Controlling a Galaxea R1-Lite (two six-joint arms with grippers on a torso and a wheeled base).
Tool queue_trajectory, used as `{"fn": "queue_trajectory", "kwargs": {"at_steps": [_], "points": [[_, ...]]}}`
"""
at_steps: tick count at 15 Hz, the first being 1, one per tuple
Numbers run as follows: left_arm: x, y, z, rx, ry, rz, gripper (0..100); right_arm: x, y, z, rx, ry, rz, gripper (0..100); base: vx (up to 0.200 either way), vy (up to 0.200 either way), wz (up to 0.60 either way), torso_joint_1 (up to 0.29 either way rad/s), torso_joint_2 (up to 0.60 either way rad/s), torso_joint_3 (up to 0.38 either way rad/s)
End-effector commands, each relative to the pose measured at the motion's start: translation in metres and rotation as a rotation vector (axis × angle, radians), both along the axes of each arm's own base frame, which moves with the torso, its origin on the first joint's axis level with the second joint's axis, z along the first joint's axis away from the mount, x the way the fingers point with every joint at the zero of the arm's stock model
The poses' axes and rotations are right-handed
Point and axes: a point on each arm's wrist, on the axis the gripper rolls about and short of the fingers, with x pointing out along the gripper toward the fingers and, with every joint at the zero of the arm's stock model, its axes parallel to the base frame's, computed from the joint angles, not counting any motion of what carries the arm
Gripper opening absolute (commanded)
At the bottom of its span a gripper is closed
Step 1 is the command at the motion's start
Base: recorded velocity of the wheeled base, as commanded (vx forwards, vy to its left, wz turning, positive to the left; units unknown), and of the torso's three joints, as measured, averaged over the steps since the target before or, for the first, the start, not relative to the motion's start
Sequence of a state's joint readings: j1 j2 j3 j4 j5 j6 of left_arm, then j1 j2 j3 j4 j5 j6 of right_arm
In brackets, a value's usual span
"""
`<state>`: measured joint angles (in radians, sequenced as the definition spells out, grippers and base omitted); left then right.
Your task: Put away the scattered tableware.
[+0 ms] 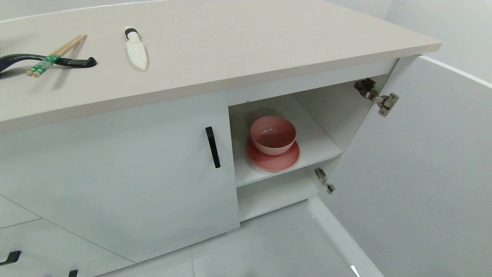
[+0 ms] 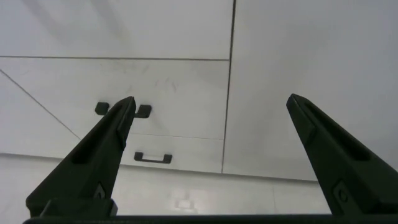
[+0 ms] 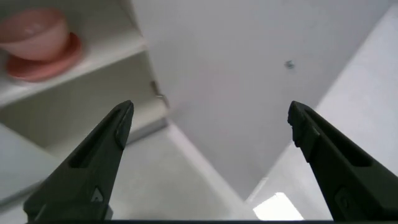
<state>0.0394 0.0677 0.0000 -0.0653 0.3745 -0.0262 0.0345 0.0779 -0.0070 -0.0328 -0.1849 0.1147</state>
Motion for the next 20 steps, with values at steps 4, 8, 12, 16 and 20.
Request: {"fn": "queue_trajectory", "kwargs": {"at_steps": [4,8,12,16,20], "points": [[0.0001,-0.0001,0.0001,0.007,0.004,-0.003,100,-0.0030,0.0007,0.0001,0.018,-0.020,-0.062,100,0.000,0.000,0.00,0.000,0.00,0.000],[0.0004,-0.0007,0.0001,0.001,0.001,-0.035,100,-0.0060,0.0030,-0.0036,-0.057,-0.046,0.065,100,0.000,0.000,0.00,0.000,0.00,0.000],[0.0002,-0.0016,-0.0008,0.021,0.009,-0.089,100,-0.0053,0.0054,-0.0064,-0.119,-0.031,0.169,100,0.000,0.000,0.00,0.000,0.00,0.000],[-0.0043,-0.0030,-0.0011,0.075,-0.039,-0.223,100,-0.0053,0.0054,-0.0064,-0.119,-0.031,0.169,100,0.000,0.000,0.00,0.000,0.00,0.000],[-0.0045,-0.0032,-0.0007,0.058,-0.051,-0.225,100,-0.0053,0.0054,-0.0064,-0.119,-0.031,0.169,100,-0.150,0.000,0.00,0.005,0.00,-0.001]]}}
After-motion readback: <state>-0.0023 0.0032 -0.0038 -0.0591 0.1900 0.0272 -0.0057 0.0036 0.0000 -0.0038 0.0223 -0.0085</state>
